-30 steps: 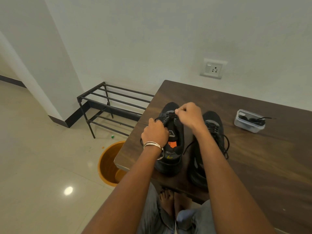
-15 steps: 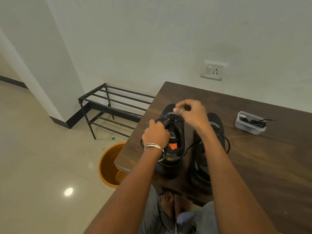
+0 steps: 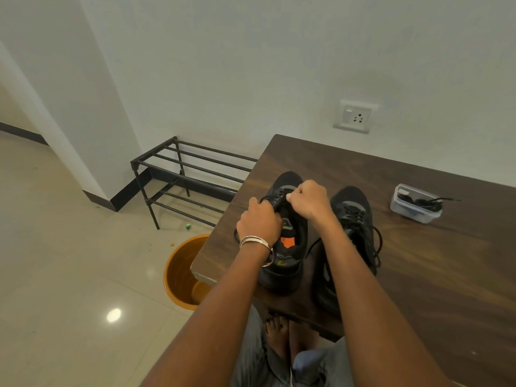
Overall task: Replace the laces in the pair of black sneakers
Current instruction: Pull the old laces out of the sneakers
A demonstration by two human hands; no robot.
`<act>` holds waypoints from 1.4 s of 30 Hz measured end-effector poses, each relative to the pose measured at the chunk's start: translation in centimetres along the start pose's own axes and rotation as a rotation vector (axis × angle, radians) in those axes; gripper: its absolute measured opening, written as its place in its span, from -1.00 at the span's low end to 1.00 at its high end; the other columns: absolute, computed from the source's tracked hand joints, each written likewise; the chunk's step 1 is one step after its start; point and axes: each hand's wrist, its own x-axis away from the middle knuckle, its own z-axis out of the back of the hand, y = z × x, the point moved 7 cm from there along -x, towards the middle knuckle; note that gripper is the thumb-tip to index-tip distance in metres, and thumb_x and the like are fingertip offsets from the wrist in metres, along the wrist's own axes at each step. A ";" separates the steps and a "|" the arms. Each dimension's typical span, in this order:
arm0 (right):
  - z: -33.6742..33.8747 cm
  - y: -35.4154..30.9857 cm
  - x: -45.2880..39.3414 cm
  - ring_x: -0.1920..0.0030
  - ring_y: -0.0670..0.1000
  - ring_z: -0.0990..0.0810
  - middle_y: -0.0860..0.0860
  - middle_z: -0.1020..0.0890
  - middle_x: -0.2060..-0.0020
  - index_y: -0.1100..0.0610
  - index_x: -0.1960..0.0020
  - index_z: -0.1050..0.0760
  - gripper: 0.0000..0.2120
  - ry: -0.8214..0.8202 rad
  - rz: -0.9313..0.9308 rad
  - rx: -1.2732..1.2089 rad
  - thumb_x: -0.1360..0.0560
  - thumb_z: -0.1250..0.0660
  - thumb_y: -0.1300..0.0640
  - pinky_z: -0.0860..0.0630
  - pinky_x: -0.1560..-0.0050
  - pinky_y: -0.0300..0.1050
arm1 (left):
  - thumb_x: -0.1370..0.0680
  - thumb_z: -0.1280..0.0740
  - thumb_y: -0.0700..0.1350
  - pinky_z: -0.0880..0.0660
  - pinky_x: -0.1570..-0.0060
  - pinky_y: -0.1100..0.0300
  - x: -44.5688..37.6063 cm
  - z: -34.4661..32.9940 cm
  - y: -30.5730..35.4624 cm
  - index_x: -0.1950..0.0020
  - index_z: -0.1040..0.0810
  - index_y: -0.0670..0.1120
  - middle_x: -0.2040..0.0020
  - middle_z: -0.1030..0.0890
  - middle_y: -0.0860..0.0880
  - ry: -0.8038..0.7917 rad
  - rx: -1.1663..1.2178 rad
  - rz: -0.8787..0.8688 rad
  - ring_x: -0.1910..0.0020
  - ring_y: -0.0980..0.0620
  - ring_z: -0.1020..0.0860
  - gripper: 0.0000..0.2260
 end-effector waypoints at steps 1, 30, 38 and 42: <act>-0.1 0.4 0.0 0.20 0.14 -0.55 0.16 -0.57 0.24 0.24 0.25 -0.45 -0.83 -0.014 -0.050 -0.078 -0.52 -0.27 0.22 -0.46 0.20 -0.04 | -0.61 -0.20 -0.01 -0.32 0.15 0.06 0.0 0.1 0.1 -0.15 -0.49 -0.11 -0.15 -0.42 -0.11 0.000 -0.004 -0.005 -0.05 -0.20 -0.53 -0.77; 1.5 -0.7 2.4 -0.12 0.11 -0.58 0.10 -0.58 -0.08 0.20 -0.20 -0.52 -0.59 -0.196 0.038 0.086 -0.45 -0.50 0.03 -0.52 -0.04 -0.05 | -0.56 -0.33 -0.11 -0.45 0.06 0.23 -3.2 1.7 1.1 -0.14 -0.65 -0.02 0.04 -0.62 -0.03 0.253 0.490 -0.224 0.12 0.10 -0.52 -0.81; 0.1 1.7 2.3 0.01 0.27 -0.62 0.21 -0.49 -0.15 0.21 -0.14 -0.39 -0.75 -0.233 -0.090 0.152 -0.53 -0.32 0.13 -0.67 0.12 0.11 | -0.55 -0.35 -0.08 -0.45 -0.06 0.10 -4.5 -0.6 2.8 -0.10 -0.67 0.05 -0.10 -0.55 -0.04 0.032 0.213 -0.202 -0.07 -0.06 -0.54 -0.83; 0.4 3.0 2.6 0.14 0.28 -0.69 0.22 -0.52 -0.10 0.27 -0.14 -0.38 -0.74 -0.283 -0.172 -0.099 -0.51 -0.31 0.20 -0.67 0.23 0.20 | -0.54 -0.35 -0.09 -0.48 -0.04 0.07 -4.0 -0.7 3.5 -0.15 -0.64 0.05 -0.12 -0.51 -0.06 0.057 0.103 -0.199 -0.09 -0.11 -0.52 -0.79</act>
